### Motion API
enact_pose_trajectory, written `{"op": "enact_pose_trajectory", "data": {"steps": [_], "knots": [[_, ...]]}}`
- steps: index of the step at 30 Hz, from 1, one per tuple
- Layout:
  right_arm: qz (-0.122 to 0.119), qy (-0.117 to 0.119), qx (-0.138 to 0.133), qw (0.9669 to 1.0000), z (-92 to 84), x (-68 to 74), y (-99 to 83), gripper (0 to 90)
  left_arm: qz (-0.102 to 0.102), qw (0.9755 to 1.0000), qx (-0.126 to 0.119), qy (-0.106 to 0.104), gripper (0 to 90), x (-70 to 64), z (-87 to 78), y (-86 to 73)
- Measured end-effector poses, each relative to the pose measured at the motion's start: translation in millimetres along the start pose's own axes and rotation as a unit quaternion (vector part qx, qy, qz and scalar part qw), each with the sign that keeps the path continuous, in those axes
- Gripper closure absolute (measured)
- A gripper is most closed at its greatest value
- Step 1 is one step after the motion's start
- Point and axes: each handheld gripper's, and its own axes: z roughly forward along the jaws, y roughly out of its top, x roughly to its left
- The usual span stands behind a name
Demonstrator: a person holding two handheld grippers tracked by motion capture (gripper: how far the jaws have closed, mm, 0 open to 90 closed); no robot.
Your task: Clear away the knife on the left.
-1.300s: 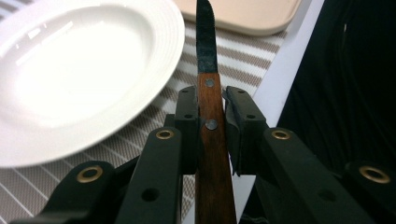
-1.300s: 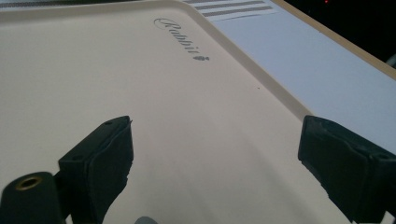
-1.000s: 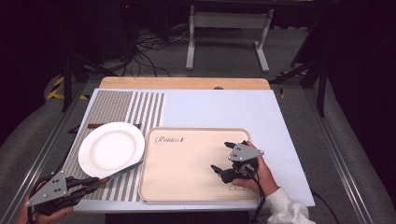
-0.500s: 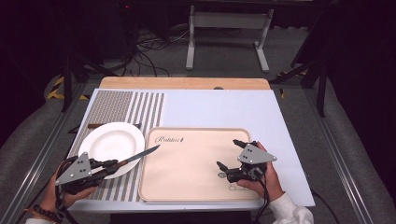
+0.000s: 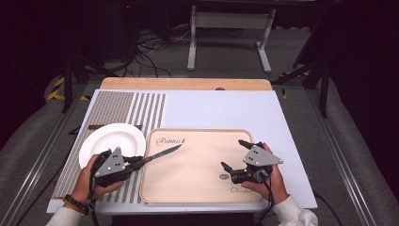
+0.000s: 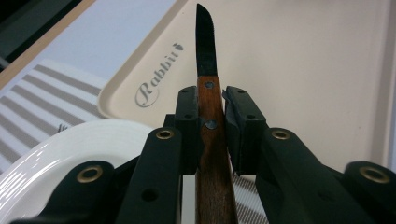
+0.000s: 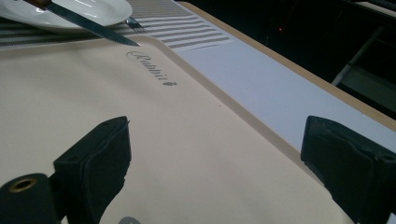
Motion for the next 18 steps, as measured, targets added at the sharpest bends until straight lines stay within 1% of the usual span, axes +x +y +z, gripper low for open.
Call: {"op": "enact_pose_trajectory", "data": {"steps": [1,3,4,5,6,7,8,9,11,13,14,16,17,18], "knots": [[-0.001,0.000,0.000,1.0000,0.4,0.6,0.0,9.8,0.002,1.0000,0.001,-0.003,76.9,-1.9,4.8,3.1],[-0.003,-0.001,0.001,1.0000,1.1,1.3,0.4,9.8,0.002,1.0000,-0.006,-0.005,76.8,-5.9,10.6,6.1],[0.001,-0.003,0.001,1.0000,1.2,1.4,0.8,10.0,-0.003,0.9999,-0.011,-0.012,76.9,-8.0,12.9,6.4],[0.005,-0.003,-0.001,1.0000,1.2,1.2,1.0,9.9,-0.004,0.9998,-0.010,-0.014,76.9,-9.9,14.6,6.6],[0.005,-0.001,-0.002,1.0000,0.9,1.5,1.0,9.9,-0.005,1.0000,0.000,-0.006,76.9,-13.8,18.7,6.0],[0.000,-0.002,-0.001,1.0000,0.7,2.0,0.7,9.9,-0.009,0.9999,0.002,-0.009,76.9,-14.7,21.4,4.5],[0.000,-0.002,0.000,1.0000,0.9,1.7,0.2,9.9,-0.017,0.9997,0.003,-0.015,76.9,-15.7,24.0,2.8],[0.002,-0.001,0.001,1.0000,1.2,1.0,-0.3,9.9,-0.021,0.9997,0.003,-0.015,76.8,-17.0,26.5,1.7],[0.006,-0.003,0.005,1.0000,2.0,0.2,-1.2,9.9,-0.022,0.9996,0.013,-0.013,76.8,-21.4,30.7,1.0],[0.007,-0.002,0.005,1.0000,1.7,0.7,-1.4,9.9,-0.024,0.9995,0.016,-0.010,76.9,-25.8,34.4,0.9],[0.004,-0.003,0.007,1.0000,1.6,0.9,-1.6,9.9,-0.027,0.9994,0.018,-0.013,76.9,-27.8,36.3,1.0],[0.004,-0.002,0.009,0.9999,2.1,1.2,-1.9,9.9,-0.024,0.9994,0.026,-0.005,76.8,-33.2,39.8,1.9],[0.005,-0.002,0.011,0.9999,2.4,1.3,-2.0,9.9,-0.029,0.9992,0.026,-0.004,76.8,-34.4,41.6,2.2],[0.003,-0.003,0.013,0.9999,2.8,1.7,-2.0,9.8,-0.032,0.9990,0.029,-0.008,76.8,-35.8,43.8,2.3]]}}
